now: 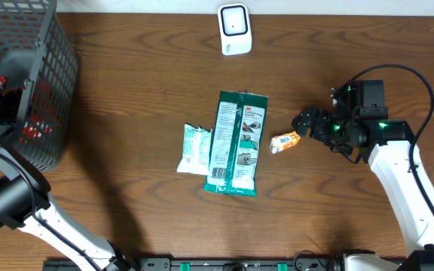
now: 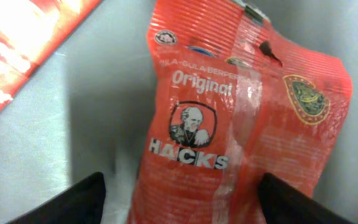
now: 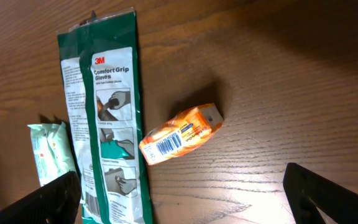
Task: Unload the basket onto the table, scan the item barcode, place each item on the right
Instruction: 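Reach the left gripper into the basket and grasp the red Hacks bag, then carry the red Hacks bag out and drop it onto the glove package, then move the left gripper back into the basket and grasp the red Nescafe stick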
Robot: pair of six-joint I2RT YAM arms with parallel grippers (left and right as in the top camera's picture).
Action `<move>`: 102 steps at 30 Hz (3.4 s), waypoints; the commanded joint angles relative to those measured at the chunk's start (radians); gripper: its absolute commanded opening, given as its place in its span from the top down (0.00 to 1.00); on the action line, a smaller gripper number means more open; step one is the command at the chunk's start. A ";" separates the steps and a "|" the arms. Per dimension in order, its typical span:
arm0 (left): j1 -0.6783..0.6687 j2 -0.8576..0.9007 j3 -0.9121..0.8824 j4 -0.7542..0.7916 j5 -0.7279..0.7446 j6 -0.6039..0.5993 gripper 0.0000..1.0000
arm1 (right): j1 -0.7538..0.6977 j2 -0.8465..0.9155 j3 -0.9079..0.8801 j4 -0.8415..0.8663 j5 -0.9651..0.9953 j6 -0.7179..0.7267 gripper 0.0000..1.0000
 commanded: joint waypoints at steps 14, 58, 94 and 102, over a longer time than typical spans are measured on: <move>0.006 -0.009 0.028 -0.035 0.031 0.011 0.92 | -0.003 0.002 0.012 0.000 0.003 0.010 0.01; -1.098 -0.591 -0.416 -0.003 0.079 -0.420 0.93 | -0.003 0.002 0.012 0.000 0.003 0.010 0.01; -0.896 -0.616 0.101 -0.366 -0.140 -0.140 0.28 | -0.003 0.002 0.012 0.000 0.003 0.010 0.01; -0.448 -0.616 0.310 -0.391 -0.176 -0.022 0.23 | -0.003 0.002 0.012 0.000 0.003 0.010 0.01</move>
